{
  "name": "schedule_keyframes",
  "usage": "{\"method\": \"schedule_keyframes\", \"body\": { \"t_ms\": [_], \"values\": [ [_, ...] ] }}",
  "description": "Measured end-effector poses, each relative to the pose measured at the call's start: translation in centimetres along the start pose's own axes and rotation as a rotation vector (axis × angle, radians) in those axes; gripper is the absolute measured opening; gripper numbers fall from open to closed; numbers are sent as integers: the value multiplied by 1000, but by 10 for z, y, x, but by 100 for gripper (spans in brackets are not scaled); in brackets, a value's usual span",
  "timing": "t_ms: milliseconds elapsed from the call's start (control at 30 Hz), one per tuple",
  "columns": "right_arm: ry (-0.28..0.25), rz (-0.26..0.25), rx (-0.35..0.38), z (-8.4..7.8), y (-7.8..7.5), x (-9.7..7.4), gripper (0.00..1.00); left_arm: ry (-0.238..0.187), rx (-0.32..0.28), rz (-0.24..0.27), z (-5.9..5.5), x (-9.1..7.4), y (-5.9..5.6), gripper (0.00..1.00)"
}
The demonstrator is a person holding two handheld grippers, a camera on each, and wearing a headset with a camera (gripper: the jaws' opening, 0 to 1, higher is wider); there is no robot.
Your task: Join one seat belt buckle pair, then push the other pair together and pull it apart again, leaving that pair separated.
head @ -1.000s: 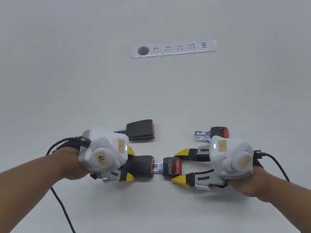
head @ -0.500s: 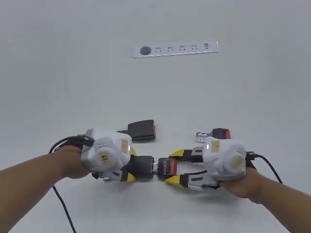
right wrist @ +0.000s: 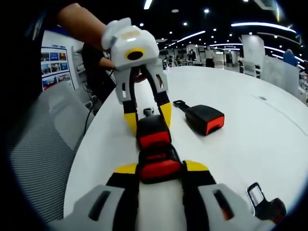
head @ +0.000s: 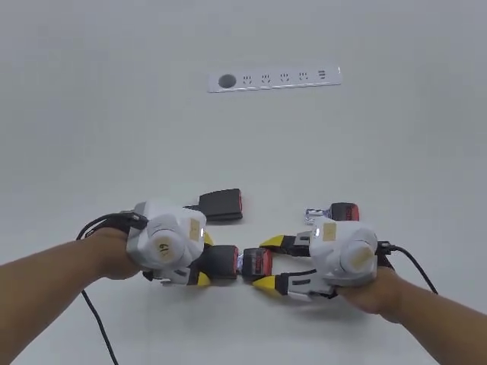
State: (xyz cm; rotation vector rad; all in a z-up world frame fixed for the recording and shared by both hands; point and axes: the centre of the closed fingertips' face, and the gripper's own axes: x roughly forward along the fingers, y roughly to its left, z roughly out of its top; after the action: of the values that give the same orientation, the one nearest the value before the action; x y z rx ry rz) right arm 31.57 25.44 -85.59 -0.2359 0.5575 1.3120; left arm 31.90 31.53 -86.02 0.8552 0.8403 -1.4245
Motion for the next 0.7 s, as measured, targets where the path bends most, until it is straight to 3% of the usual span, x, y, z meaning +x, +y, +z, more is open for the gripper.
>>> {"method": "schedule_keyframes", "body": {
  "t_ms": [700],
  "values": [
    [4, -8, -18, 0, 2, 0, 35, -26, 12, -6, -1, 0, 0, 34]
  ]
}}
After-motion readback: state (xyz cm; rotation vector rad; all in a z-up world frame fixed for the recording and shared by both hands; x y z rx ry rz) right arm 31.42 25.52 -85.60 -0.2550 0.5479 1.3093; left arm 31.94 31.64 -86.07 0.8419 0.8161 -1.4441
